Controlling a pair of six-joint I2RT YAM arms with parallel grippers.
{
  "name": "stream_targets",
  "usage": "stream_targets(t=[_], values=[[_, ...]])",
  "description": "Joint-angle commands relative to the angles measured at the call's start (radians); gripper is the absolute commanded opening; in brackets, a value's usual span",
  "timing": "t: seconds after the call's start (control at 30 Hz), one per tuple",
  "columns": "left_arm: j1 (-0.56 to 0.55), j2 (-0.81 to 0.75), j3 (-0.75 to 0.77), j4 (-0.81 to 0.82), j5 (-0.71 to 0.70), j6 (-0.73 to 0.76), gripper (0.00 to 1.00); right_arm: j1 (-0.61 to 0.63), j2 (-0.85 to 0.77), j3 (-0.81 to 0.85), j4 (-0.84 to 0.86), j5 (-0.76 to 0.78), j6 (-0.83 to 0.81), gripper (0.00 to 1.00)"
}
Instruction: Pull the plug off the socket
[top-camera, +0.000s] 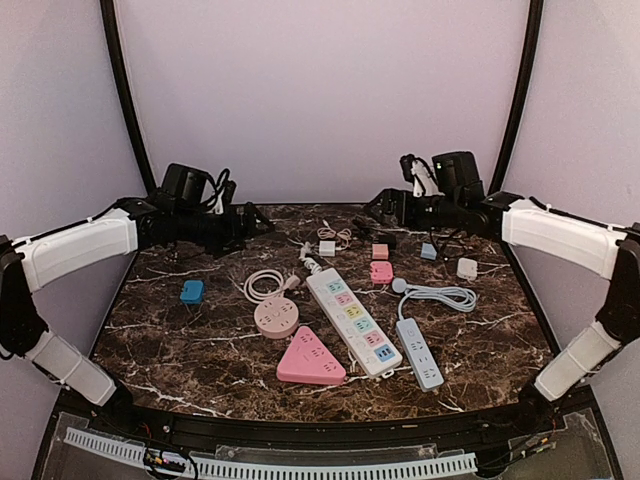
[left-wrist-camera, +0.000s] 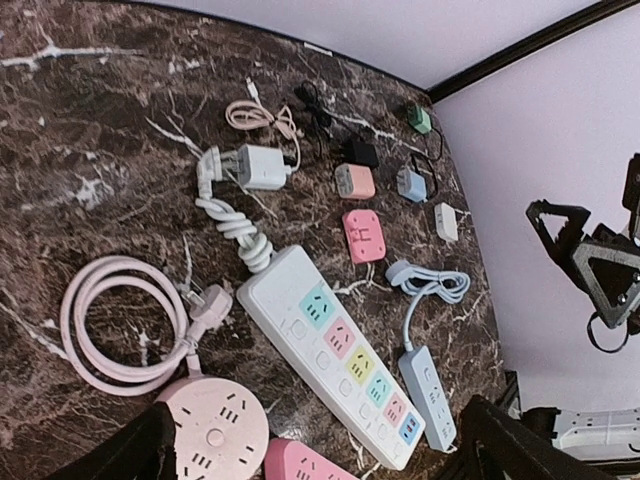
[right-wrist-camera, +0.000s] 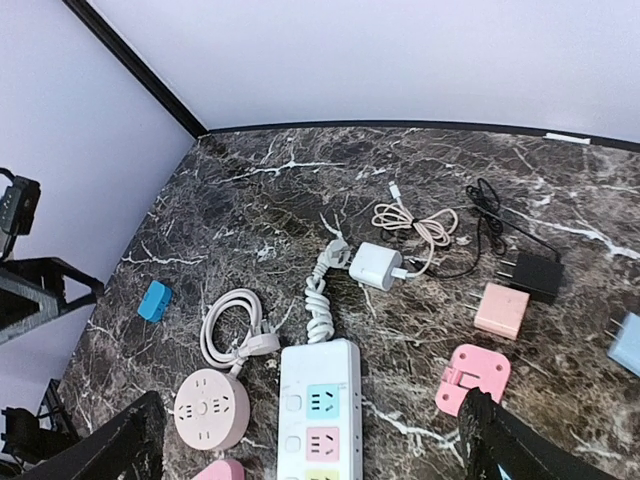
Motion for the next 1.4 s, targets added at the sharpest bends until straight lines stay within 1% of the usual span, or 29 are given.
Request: stream_targets(t=[0.0,0.07,0.27,0.43,0.53,0.6,0.67,0.7,0.77,0.8,0.87,0.9,0.93,0.97,1.03,1.07,1.13,1.17,1.23,1.3,1.37], values=[[-0.006,-0.109,0.003,-0.032,-0.138,0.120,0.99,0.008,-0.176,-0.156,0.096,0.122,-0.038,0.99],[-0.006,-0.145,-0.013,-0.024,-0.187,0.150,0.99,0.009,-0.269,-0.216,0.083,0.167,-0.048,0.98],[-0.006,-0.235,-0.071,-0.006,-0.264,0.205,0.99,0.009,-0.483,-0.368,0.024,0.317,-0.060,0.99],[-0.004,-0.290,-0.134,0.003,-0.347,0.211,0.99,0.008,-0.624,-0.474,-0.008,0.510,-0.070,0.99],[-0.003,-0.303,-0.159,0.000,-0.426,0.204,0.99,-0.013,-0.660,-0.542,0.057,0.597,-0.149,0.99],[0.004,-0.317,-0.184,0.013,-0.444,0.207,0.99,-0.053,-0.663,-0.604,0.177,0.609,-0.224,0.99],[0.016,-0.332,-0.228,0.049,-0.440,0.227,0.99,-0.105,-0.655,-0.689,0.359,0.600,-0.311,0.99],[0.035,-0.333,-0.238,0.072,-0.413,0.239,0.99,-0.128,-0.650,-0.744,0.474,0.604,-0.351,0.99],[0.080,-0.322,-0.256,0.096,-0.364,0.259,0.99,-0.205,-0.604,-0.834,0.688,0.590,-0.368,0.99],[0.094,-0.314,-0.270,0.103,-0.359,0.267,0.99,-0.257,-0.575,-0.850,0.743,0.570,-0.348,0.99],[0.130,-0.312,-0.302,0.135,-0.379,0.289,0.99,-0.349,-0.491,-0.840,0.788,0.520,-0.333,0.99],[0.151,-0.314,-0.315,0.175,-0.392,0.310,0.99,-0.383,-0.449,-0.841,0.819,0.508,-0.351,0.99],[0.162,-0.323,-0.345,0.202,-0.393,0.324,0.99,-0.407,-0.407,-0.845,0.862,0.508,-0.368,0.99],[0.180,-0.328,-0.362,0.268,-0.382,0.365,0.99,-0.431,-0.372,-0.848,0.906,0.495,-0.385,0.99],[0.206,-0.342,-0.405,0.353,-0.378,0.407,0.99,-0.475,-0.294,-0.856,0.981,0.430,-0.387,0.99],[0.216,-0.344,-0.420,0.369,-0.377,0.412,0.99,-0.490,-0.257,-0.857,1.024,0.411,-0.383,0.99],[0.252,-0.329,-0.423,0.394,-0.365,0.439,0.99,-0.501,-0.194,-0.850,1.084,0.393,-0.397,0.99],[0.275,-0.322,-0.420,0.396,-0.364,0.455,0.99,-0.502,-0.188,-0.841,1.072,0.368,-0.398,0.99],[0.315,-0.296,-0.420,0.415,-0.353,0.470,0.99,-0.505,-0.152,-0.832,1.120,0.334,-0.434,0.99],[0.357,-0.272,-0.436,0.468,-0.357,0.481,0.99,-0.506,-0.121,-0.816,1.122,0.311,-0.443,0.99],[0.402,-0.252,-0.459,0.528,-0.364,0.482,0.99,-0.506,-0.054,-0.844,1.244,0.299,-0.469,0.98]])
